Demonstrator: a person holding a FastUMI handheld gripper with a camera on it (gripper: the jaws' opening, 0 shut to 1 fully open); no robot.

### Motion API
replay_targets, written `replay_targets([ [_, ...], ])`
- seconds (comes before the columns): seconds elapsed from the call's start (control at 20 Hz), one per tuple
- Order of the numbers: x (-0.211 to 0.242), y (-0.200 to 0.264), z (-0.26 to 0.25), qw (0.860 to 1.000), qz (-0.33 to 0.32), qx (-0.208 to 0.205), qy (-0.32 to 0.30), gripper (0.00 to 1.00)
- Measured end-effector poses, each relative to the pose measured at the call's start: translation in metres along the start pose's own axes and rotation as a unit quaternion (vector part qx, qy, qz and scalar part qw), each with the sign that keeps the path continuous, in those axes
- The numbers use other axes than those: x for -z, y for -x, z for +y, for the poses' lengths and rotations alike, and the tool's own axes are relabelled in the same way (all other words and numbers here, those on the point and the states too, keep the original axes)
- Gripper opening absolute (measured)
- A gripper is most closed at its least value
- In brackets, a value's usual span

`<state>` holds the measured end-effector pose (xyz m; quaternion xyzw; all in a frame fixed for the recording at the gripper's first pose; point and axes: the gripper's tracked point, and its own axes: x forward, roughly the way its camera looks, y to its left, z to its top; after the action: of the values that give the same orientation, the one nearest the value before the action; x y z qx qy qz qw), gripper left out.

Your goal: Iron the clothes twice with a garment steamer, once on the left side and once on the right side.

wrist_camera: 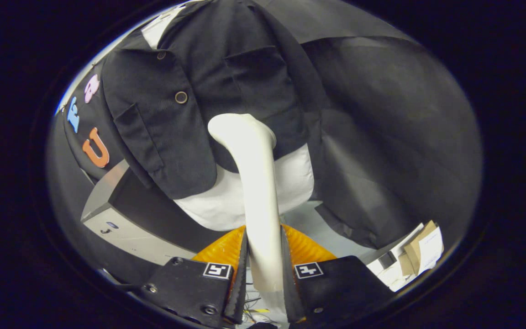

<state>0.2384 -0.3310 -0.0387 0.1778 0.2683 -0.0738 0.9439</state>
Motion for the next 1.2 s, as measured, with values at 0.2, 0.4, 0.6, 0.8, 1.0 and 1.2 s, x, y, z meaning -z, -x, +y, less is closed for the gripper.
replay_targets([
  [0.2,0.045,0.019,-0.012,1.000,0.014,0.004,-0.004,0.37],
  [0.4,0.091,0.070,0.001,1.000,0.000,0.013,-0.007,0.37],
  [0.6,0.148,0.134,0.034,0.999,-0.034,0.019,-0.004,0.37],
  [0.8,0.197,0.191,0.078,0.998,-0.070,0.001,-0.001,0.37],
  [1.0,0.233,0.233,0.113,0.996,-0.079,-0.010,0.046,0.37],
  [1.2,0.256,0.267,0.144,0.991,-0.084,-0.023,0.103,0.37],
])
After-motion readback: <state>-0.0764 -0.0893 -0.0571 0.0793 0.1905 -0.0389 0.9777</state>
